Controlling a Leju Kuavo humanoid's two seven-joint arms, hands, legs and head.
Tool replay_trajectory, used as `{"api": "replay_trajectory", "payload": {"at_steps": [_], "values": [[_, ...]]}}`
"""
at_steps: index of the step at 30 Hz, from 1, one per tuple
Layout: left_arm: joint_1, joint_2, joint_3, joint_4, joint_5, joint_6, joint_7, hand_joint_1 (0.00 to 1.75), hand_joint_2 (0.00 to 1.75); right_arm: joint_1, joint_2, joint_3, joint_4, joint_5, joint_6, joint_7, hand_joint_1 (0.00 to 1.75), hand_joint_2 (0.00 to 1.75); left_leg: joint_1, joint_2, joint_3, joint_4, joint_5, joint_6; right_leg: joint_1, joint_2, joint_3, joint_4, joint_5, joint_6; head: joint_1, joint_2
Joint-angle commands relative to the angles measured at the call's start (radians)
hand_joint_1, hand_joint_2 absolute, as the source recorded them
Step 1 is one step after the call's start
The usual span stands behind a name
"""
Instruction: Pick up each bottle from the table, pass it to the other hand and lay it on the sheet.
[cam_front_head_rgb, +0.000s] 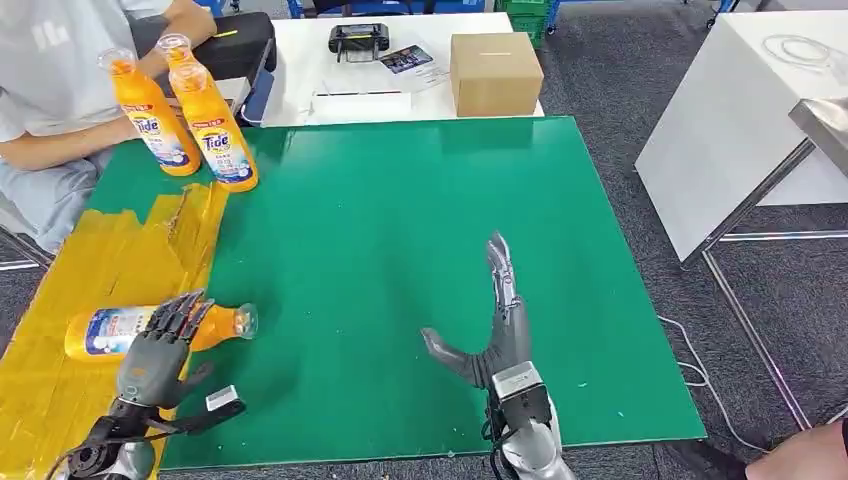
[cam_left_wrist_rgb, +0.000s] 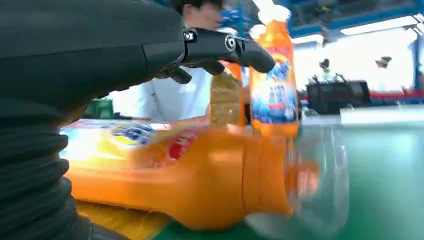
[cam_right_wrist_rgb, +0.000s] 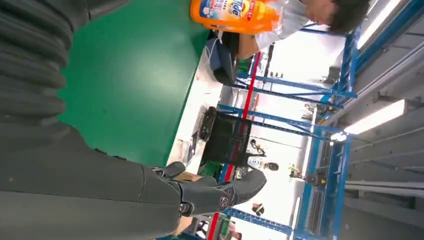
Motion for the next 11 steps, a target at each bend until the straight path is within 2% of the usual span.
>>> {"api": "replay_trajectory", "payload": {"at_steps": [1,2,4,9,10,11], "values": [[0.119,0.015,-0.404,-0.456,0.714,-0.18,-0.019,0.0,1.75,-0.018,-0.013,-0.008,0.005,0.021,0.015,0.04,0.0,1.75,0.0,-0.003,-0.001,0.001,-0.001,0.001,0.001,-0.004,0.001,0.0,-0.002,0.0,0.0,0.0],[0.147,0.039,-0.442,-0.55,0.791,-0.284,-0.019,0.0,1.75,-0.024,-0.015,-0.011,0.004,0.023,0.031,0.052,0.0,1.75,0.001,-0.003,0.001,0.002,-0.003,0.001,0.001,-0.004,0.002,0.0,-0.003,0.0,0.0,0.0],[0.174,0.05,-0.477,-0.694,0.921,-0.397,-0.019,0.0,1.75,-0.023,-0.014,-0.023,-0.003,0.024,0.055,0.063,0.0,1.75,0.001,-0.001,-0.001,0.004,-0.004,0.001,0.002,-0.003,0.001,0.001,-0.003,0.0,0.0,0.0],[0.174,0.05,-0.477,-0.694,0.921,-0.397,-0.019,0.0,1.75,-0.023,-0.014,-0.023,-0.003,0.024,0.055,0.063,0.0,1.75,0.0,0.001,-0.002,0.001,-0.002,0.001,0.0,0.0,-0.001,0.0,-0.001,0.0,0.0,0.0],[0.186,0.02,-0.447,-0.748,1.012,-0.552,-0.019,0.0,1.75,-0.007,-0.013,-0.034,-0.015,0.026,0.065,0.065,0.0,1.75,0.0,0.001,-0.002,0.001,-0.001,0.001,0.0,0.0,-0.001,0.0,0.0,0.0,0.0,0.0],[0.196,-0.004,-0.427,-0.747,1.003,-0.59,-0.019,0.0,1.75,0.003,-0.014,-0.04,-0.023,0.029,0.072,0.069,0.0,1.75,0.001,0.001,-0.001,0.001,-0.002,0.001,0.002,-0.001,0.001,0.0,-0.001,-0.001,0.0,0.0]]}}
